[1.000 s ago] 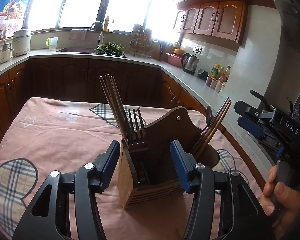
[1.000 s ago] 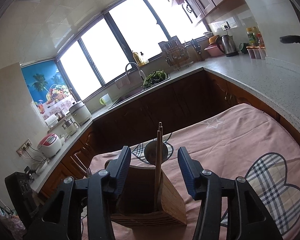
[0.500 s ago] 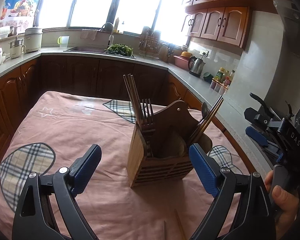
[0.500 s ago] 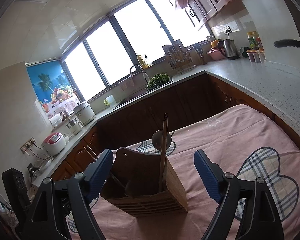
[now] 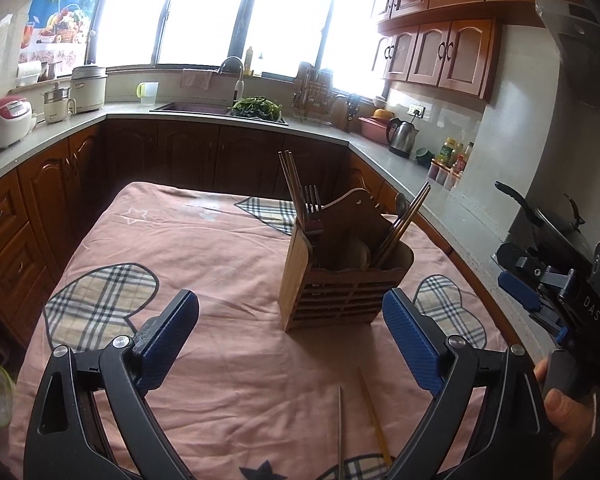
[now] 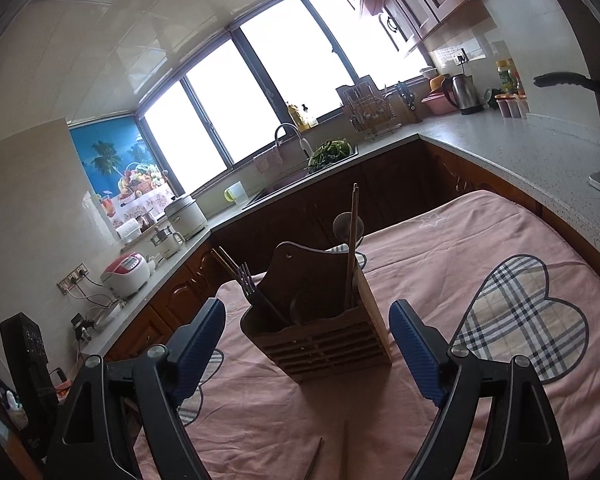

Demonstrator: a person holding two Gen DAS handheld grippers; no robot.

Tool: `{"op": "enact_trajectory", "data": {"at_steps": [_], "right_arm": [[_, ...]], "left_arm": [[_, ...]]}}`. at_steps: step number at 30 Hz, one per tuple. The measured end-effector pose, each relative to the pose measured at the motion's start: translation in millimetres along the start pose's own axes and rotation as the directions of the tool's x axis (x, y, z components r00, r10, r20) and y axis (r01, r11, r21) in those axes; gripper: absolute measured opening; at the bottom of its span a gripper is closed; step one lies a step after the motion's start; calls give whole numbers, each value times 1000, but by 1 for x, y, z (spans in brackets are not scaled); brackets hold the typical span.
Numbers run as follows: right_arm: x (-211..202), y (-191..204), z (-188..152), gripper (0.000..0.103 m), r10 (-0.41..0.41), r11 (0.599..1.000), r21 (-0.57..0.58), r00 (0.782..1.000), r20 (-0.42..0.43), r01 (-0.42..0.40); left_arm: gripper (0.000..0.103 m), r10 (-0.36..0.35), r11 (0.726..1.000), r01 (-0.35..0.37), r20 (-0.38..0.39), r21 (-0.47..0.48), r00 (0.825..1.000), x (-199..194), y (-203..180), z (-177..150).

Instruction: Organize utensils

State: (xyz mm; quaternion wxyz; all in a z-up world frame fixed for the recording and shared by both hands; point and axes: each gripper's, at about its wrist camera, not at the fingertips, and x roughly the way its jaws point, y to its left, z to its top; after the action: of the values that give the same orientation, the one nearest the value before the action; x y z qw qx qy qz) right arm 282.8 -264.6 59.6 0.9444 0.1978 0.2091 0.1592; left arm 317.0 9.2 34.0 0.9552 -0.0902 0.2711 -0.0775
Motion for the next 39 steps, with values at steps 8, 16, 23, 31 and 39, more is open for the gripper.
{"op": "enact_trajectory", "data": {"at_steps": [8, 16, 23, 31, 39], "right_arm": [[-31, 12, -27, 87, 22, 1000, -9, 1000, -17, -23], [-64, 19, -49, 89, 18, 999, -37, 1000, -7, -18], [-87, 36, -72, 94, -11, 992, -127, 1000, 8, 12], [-113, 53, -104, 101, -42, 967, -247, 997, 71, 58], [-138, 60, -117, 103, -56, 944, -316, 990, 131, 95]], "left_arm": [[99, 48, 999, -48, 3, -2, 999, -36, 6, -19], [100, 65, 998, -65, 11, -10, 998, -67, 11, -42], [102, 62, 998, -62, 30, -16, 998, -94, 13, -63], [103, 95, 995, -96, 57, 13, 994, -118, 8, -94], [103, 124, 991, -128, 96, 44, 988, -140, 1, -110]]}}
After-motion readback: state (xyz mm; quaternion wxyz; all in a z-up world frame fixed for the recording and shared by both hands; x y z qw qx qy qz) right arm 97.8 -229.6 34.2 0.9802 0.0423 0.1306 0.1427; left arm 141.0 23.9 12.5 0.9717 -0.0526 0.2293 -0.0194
